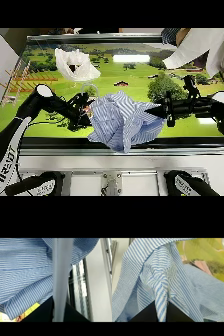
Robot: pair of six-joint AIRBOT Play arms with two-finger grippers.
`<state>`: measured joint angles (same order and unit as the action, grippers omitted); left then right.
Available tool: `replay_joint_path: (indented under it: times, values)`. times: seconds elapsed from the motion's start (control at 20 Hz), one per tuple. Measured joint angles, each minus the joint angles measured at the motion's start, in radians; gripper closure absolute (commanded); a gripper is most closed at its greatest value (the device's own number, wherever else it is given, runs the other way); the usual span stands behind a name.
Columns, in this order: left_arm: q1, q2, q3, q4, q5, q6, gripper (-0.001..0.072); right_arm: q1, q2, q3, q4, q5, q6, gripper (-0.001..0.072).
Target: Fold the clothes and pants, and hang the long-sleeved shirts on hangers.
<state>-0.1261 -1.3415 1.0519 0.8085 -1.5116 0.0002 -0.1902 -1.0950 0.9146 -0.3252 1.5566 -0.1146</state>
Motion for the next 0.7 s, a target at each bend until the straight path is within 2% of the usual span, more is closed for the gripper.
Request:
replay_joint_path:
  times: [0.15, 0.2, 0.25, 0.3, 0.7]
  values:
    - [0.000, 0.000, 0.000, -0.002, -0.004, 0.000, 0.0685, 0.000, 0.000, 0.000, 0.054, -0.005, -0.009, 0.0705]
    - [0.000, 0.000, 0.000, -0.002, -0.005, -0.004, 0.0653, 0.000, 0.000, 0.000, 0.066, -0.006, -0.009, 0.0705]
    - [0.000, 0.000, 0.000, -0.002, -0.007, -0.011, 0.0407, 0.000, 0.000, 0.000, 0.076, -0.006, -0.010, 0.0705]
    - [-0.001, 0.000, 0.000, -0.007, -0.023, -0.029, 0.0290, 0.000, 0.000, 0.000, 0.080, -0.006, -0.019, 0.0705]
    - [0.011, 0.001, 0.007, 0.005, 0.046, -0.211, 0.0290, -0.001, 0.000, 0.000, 0.101, -0.008, 0.007, 0.0706]
